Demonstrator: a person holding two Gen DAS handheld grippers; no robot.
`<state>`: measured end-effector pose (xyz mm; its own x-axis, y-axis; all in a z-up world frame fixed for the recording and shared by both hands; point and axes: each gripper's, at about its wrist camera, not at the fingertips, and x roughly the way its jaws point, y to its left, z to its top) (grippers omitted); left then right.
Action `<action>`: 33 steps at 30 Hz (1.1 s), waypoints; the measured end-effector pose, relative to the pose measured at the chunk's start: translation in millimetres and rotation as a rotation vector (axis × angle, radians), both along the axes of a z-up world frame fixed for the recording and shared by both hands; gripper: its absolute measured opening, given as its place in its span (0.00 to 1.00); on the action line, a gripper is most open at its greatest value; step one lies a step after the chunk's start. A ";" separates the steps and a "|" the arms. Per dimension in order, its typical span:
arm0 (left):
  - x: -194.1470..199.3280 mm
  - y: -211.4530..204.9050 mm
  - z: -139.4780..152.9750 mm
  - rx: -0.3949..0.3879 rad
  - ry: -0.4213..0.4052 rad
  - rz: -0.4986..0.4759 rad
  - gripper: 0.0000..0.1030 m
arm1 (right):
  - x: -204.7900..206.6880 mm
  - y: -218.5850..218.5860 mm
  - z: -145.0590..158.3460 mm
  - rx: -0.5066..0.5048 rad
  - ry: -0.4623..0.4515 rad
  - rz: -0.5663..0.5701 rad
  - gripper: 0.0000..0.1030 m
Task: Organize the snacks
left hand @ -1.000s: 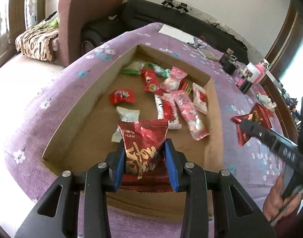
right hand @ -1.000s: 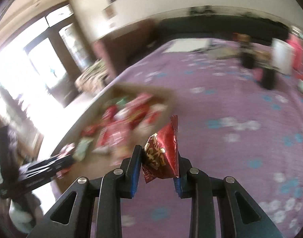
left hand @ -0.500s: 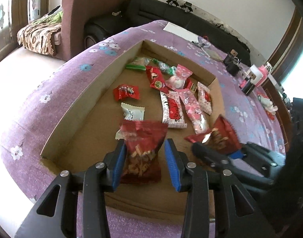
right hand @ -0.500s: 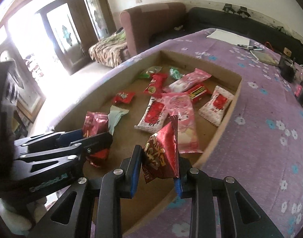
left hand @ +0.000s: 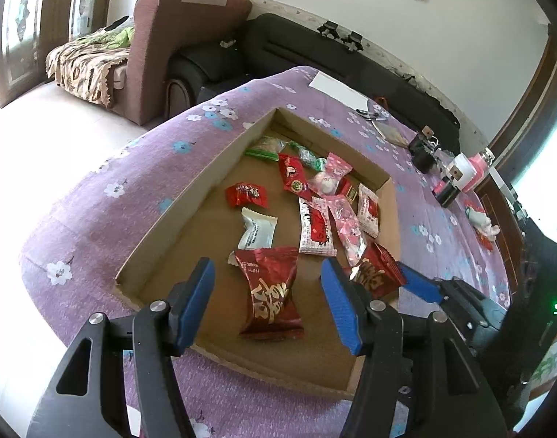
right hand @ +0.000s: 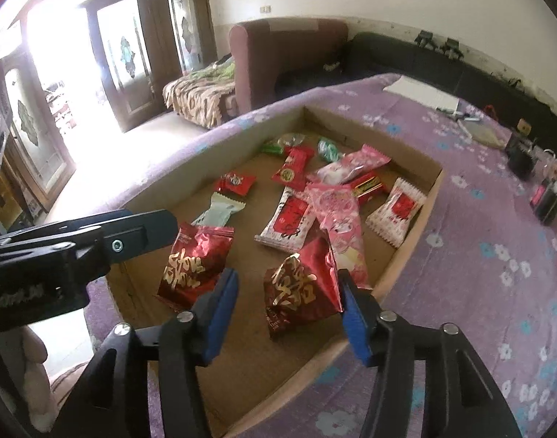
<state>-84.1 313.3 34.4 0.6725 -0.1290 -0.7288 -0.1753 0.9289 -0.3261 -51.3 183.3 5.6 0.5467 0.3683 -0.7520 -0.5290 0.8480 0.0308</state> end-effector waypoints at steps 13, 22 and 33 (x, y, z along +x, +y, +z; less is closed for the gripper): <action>-9.8 -4.2 8.4 0.045 -0.039 0.027 0.58 | 0.8 -58.2 29.7 0.091 -0.096 -0.213 0.60; -18.1 -27.8 19.8 0.245 -0.083 0.040 0.74 | 13.7 -37.7 -2.4 -0.064 -0.049 -0.215 0.63; -11.9 -52.2 15.7 0.330 -0.032 0.035 0.77 | -16.0 -74.5 19.5 0.096 -0.064 -0.290 0.75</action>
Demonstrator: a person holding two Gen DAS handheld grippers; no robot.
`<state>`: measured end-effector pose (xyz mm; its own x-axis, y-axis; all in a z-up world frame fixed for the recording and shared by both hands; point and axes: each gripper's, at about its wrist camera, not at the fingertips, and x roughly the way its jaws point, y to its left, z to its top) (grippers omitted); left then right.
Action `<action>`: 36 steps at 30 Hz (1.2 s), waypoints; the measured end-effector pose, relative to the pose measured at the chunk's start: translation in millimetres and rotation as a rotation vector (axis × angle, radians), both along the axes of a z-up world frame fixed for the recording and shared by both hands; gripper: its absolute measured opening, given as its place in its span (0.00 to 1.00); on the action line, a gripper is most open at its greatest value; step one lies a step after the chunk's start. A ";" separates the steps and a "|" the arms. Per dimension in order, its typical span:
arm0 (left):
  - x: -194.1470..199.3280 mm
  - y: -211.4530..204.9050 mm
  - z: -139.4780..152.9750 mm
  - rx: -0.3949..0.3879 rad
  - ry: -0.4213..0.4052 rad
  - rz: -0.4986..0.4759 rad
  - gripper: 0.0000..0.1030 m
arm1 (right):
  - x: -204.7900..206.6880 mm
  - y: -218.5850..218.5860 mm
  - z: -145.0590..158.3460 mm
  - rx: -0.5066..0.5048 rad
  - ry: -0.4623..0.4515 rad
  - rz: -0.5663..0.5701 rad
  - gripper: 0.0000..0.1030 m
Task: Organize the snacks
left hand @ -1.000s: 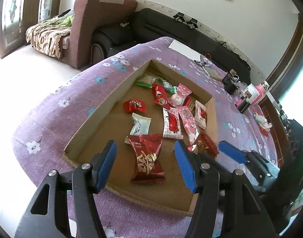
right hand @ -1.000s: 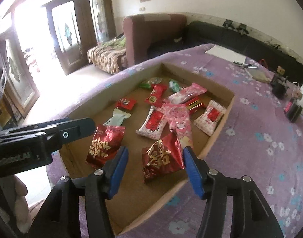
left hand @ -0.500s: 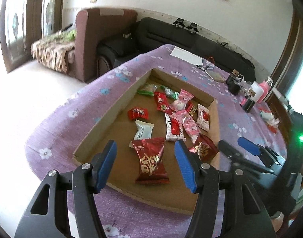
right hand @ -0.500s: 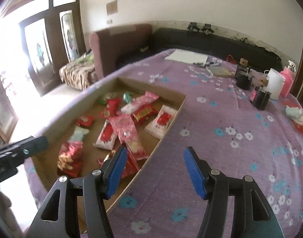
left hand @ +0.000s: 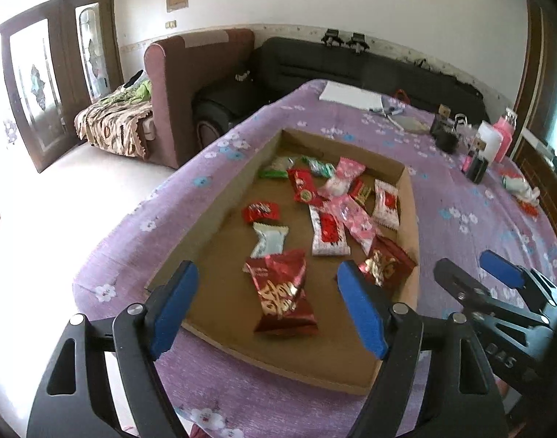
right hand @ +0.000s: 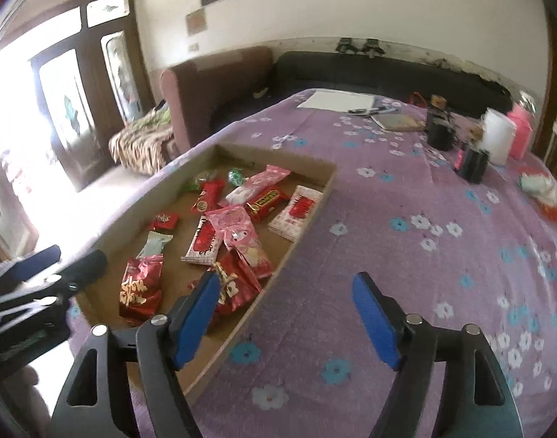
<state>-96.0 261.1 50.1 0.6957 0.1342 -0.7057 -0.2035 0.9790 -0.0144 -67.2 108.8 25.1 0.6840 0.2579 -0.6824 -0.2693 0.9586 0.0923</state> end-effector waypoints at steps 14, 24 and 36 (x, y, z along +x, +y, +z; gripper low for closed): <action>1.7 -58.5 1.9 0.105 0.032 -0.075 0.77 | -14.5 -44.5 -15.1 0.076 0.077 -0.086 0.77; 2.0 -73.7 -0.1 0.121 0.046 -0.081 0.77 | -20.6 -61.6 -17.9 0.099 0.078 -0.116 0.77; 2.0 -80.4 -6.2 0.115 0.066 -0.092 0.77 | -25.3 -70.6 -19.8 0.103 0.078 -0.139 0.80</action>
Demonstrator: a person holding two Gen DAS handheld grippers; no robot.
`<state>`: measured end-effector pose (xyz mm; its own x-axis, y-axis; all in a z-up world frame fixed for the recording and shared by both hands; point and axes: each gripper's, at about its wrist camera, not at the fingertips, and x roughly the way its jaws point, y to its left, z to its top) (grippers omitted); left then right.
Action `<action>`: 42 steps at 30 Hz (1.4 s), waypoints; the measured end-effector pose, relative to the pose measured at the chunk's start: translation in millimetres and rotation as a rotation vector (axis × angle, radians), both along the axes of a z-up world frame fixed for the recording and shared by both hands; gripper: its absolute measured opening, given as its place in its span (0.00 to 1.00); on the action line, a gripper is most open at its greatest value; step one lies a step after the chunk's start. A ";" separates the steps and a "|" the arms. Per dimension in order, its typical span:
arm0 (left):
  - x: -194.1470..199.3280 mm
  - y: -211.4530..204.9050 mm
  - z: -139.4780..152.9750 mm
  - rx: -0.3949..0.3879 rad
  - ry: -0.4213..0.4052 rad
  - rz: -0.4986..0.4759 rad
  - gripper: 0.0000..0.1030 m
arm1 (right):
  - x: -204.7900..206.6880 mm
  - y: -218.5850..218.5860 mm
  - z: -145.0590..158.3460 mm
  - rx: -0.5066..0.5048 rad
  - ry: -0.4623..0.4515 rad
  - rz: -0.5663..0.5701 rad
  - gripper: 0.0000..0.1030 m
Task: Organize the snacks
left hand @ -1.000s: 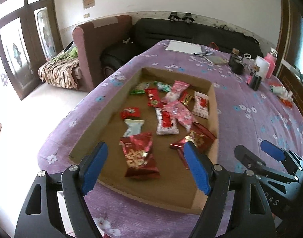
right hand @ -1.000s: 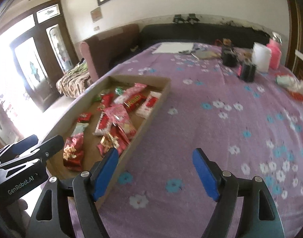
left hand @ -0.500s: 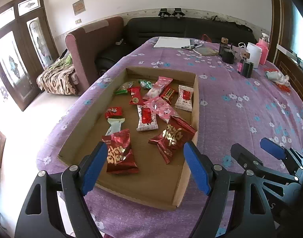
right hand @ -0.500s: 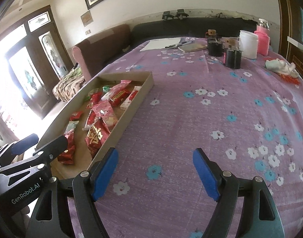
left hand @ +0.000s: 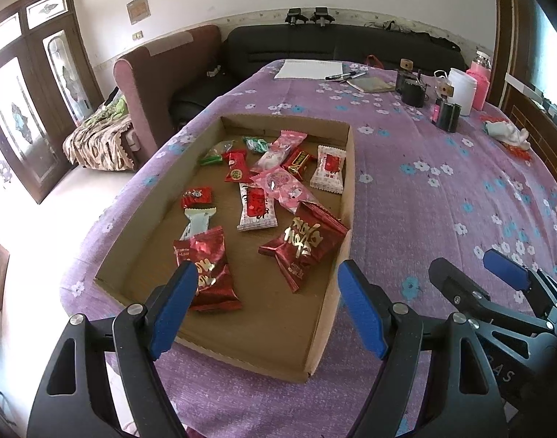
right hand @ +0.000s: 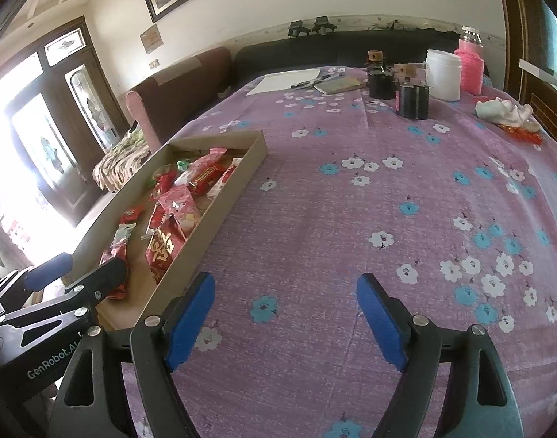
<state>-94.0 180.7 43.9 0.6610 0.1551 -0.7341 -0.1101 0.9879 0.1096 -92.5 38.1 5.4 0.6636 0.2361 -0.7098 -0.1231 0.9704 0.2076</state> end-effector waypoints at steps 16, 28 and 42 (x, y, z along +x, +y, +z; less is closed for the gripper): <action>-6.0 22.7 0.4 -0.066 -0.056 0.053 0.77 | -2.2 9.1 -1.5 -0.056 -0.014 -0.005 0.80; -56.2 49.0 49.4 0.006 -0.464 0.208 1.00 | -13.3 32.1 9.5 -0.116 -0.096 0.038 0.81; -18.9 53.5 16.3 -0.051 -0.192 0.172 1.00 | -16.9 46.7 16.2 -0.175 -0.126 0.067 0.82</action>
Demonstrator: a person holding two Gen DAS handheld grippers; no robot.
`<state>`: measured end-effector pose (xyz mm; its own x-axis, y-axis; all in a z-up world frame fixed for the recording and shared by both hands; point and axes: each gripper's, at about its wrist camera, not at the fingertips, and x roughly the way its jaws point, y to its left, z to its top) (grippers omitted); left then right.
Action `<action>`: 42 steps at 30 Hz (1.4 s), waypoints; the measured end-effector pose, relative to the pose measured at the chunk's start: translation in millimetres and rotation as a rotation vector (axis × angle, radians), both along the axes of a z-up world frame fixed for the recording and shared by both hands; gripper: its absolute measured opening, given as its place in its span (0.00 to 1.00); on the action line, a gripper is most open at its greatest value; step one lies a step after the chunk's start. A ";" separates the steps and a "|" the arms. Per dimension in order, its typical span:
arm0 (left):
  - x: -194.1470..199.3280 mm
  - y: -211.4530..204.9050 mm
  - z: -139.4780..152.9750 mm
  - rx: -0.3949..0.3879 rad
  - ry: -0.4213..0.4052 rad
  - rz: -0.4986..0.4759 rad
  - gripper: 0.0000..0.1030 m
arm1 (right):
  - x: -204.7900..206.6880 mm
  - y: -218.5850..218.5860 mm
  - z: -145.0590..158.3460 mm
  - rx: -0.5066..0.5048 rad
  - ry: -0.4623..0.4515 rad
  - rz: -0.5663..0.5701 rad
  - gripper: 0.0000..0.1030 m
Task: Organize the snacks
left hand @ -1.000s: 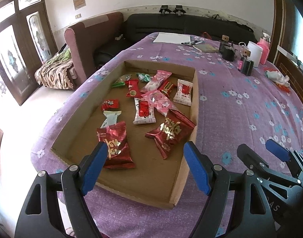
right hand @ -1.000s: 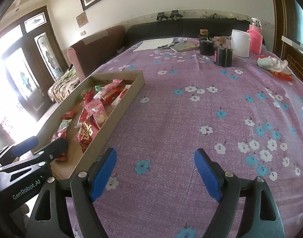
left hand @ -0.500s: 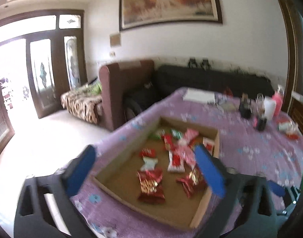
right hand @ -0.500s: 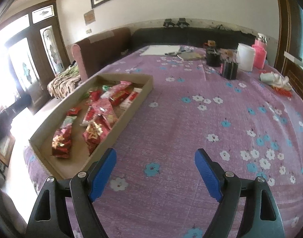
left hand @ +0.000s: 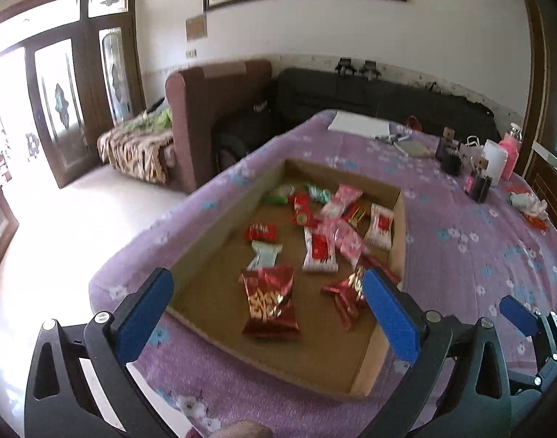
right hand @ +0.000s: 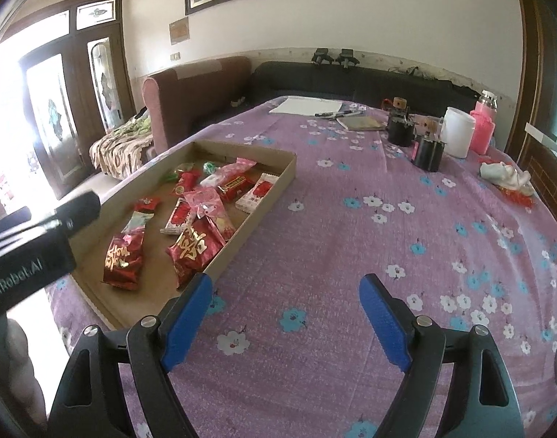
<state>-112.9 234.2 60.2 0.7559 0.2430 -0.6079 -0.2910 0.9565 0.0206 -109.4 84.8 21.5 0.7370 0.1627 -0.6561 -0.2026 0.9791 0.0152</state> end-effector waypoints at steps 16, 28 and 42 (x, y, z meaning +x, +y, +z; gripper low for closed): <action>3.6 13.8 -19.0 -0.106 0.088 -0.005 1.00 | -1.7 16.6 -4.7 -0.043 0.016 0.042 0.82; 6.9 20.4 -26.8 -0.145 0.128 -0.010 1.00 | 6.3 24.1 -2.2 -0.081 0.025 0.025 0.82; 5.1 27.8 -27.4 -0.155 0.128 0.004 1.00 | 13.4 31.6 0.9 -0.108 0.027 0.028 0.84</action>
<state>-107.8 262.0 32.8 0.6692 0.1419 -0.7294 -0.2994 0.9499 -0.0898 -96.1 116.4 22.4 0.7149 0.1108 -0.6904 -0.2311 0.9693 -0.0838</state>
